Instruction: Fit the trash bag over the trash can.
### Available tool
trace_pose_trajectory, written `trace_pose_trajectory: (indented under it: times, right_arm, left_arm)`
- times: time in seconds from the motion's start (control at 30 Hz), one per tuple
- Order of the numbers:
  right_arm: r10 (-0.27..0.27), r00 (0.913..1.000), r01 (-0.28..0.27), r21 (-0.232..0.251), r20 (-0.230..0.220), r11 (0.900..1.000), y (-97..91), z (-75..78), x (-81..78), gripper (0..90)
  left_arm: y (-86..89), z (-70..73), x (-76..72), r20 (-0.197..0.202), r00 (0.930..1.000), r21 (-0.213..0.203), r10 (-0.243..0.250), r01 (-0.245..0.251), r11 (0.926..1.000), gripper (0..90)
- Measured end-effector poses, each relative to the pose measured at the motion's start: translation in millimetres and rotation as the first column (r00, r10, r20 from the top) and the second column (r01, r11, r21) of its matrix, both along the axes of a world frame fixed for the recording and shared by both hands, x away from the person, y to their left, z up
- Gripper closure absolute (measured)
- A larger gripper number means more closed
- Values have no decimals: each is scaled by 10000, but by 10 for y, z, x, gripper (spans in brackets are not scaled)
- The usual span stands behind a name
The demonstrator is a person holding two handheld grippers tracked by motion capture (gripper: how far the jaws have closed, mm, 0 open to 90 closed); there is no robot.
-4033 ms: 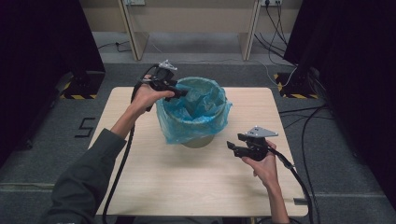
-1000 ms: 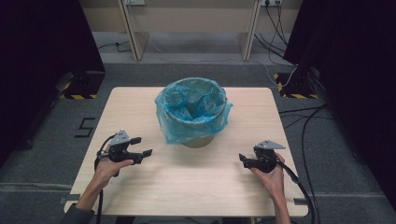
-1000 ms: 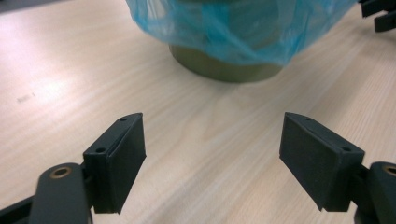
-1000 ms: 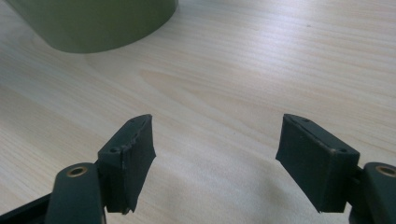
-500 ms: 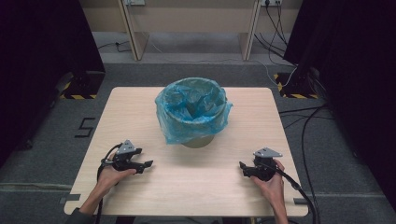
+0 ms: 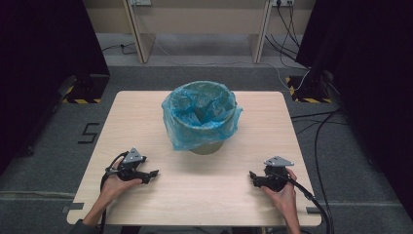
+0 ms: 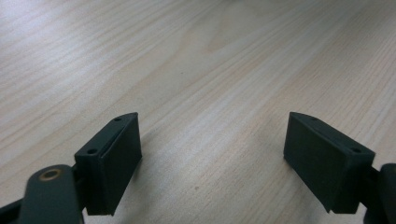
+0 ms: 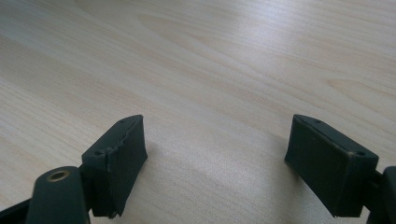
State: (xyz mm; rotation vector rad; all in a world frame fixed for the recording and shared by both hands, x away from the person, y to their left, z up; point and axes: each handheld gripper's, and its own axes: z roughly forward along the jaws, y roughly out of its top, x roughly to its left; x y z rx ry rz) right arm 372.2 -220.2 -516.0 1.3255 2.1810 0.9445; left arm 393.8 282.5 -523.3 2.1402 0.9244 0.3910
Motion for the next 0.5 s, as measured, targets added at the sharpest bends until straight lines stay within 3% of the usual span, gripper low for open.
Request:
trace_pose_trajectory:
  times: [0.5]
  right_arm:
    - [53,10000,-53,-34,-30,10000,2,-1,5,181]
  left_arm:
    - [-6,-3,3,-7,10000,16,-84,84,10000,160]
